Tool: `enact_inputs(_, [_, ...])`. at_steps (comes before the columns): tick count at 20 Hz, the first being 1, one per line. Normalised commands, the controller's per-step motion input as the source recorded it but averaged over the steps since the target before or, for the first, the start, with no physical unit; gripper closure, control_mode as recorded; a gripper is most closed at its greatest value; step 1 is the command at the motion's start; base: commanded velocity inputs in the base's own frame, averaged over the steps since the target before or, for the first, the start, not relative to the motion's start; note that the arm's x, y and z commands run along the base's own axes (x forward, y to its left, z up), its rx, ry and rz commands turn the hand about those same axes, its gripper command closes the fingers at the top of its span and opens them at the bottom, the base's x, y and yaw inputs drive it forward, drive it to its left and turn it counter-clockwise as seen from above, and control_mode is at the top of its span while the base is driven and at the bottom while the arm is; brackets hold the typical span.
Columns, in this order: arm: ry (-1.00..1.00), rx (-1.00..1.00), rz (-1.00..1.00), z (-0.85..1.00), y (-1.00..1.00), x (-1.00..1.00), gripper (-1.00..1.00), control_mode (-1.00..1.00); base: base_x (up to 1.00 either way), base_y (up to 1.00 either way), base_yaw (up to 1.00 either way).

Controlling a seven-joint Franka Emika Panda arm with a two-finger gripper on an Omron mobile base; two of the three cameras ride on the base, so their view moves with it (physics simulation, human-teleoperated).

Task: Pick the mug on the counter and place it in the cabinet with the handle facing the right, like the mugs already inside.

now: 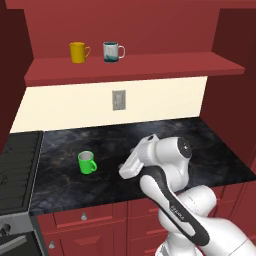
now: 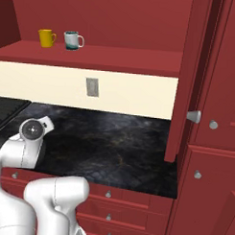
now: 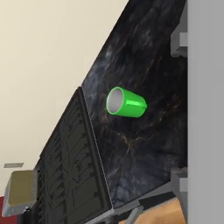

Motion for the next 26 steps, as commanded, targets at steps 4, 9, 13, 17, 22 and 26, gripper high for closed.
enact_inputs(4, [-0.09,0.00,0.08,-0.14,0.00,0.02,-1.00,-1.00,0.00,0.00,0.00])
enact_inputs(9, [-0.10,0.00,0.07,-0.13,0.00,0.06,-1.00,-1.00,0.00,0.00,0.00])
enact_inputs(13, [-0.02,0.00,0.03,-0.27,0.00,0.14,-1.00,-1.00,0.00,0.00,0.00])
enact_inputs(17, [-0.01,0.01,0.03,-0.31,0.00,0.14,-1.00,-1.00,0.00,0.00,0.00])
enact_inputs(22, [-0.02,0.05,0.03,-0.34,-0.01,0.08,-1.00,-1.00,0.00,0.00,0.00])
enact_inputs(26, [-0.03,0.06,0.03,-0.43,-0.01,0.16,-1.00,-1.00,0.00,0.00,0.00])
